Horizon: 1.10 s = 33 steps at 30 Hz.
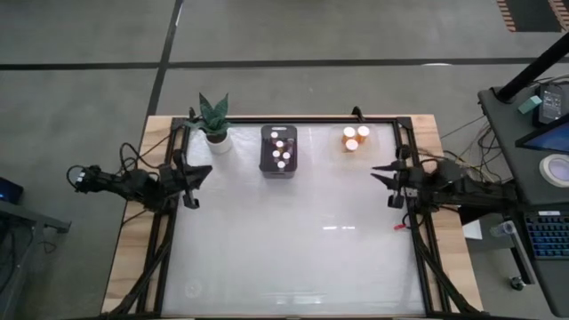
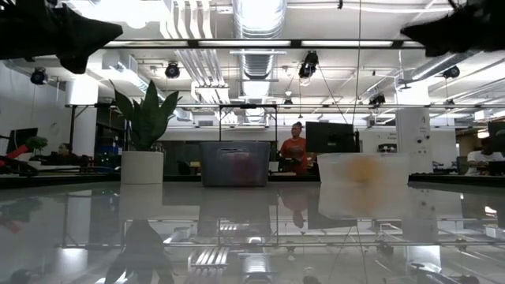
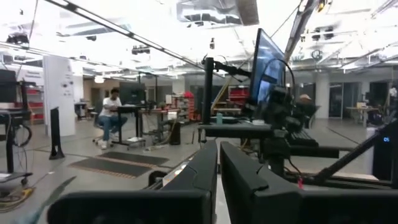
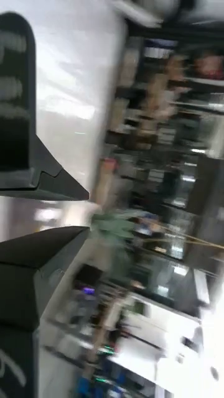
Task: Pick and place medicine bottles into bin by pill shape (circle, oval)
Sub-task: Return to Home Position
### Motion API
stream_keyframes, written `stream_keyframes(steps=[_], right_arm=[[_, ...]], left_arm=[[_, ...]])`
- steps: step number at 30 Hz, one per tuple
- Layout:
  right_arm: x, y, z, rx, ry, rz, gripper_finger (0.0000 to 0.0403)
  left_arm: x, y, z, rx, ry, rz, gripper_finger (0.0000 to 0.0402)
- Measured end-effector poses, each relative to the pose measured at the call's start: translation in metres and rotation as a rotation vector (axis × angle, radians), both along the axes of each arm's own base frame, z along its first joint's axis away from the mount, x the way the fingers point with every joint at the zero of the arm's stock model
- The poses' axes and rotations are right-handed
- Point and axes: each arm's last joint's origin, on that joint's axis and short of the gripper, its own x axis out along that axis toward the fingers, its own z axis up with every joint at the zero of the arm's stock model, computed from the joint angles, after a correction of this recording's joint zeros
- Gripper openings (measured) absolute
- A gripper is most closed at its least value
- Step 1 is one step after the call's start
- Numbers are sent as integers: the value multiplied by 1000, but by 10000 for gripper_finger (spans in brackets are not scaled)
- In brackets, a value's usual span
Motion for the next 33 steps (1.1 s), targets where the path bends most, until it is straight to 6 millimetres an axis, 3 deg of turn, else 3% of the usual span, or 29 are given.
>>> stream_keyframes(steps=[10, 15, 19, 23, 33], right_arm=[[7, 0, -18, -10, 68, 16, 68], [10, 1, -23, -33, 10, 51, 68], [17, 0, -44, -40, -17, 45, 68], [18, -1, -47, -22, 2, 39, 68], [19, -1, -50, 236, 10, 73, 68]], left_arm=[[1, 0, -13, -17, 53, 4, 4], [3, -1, -21, -47, 67, -13, 4], [6, -2, -26, -50, 121, -46, 4], [8, -3, -30, -38, 162, -47, 4], [9, -2, -30, -37, 170, -17, 4]])
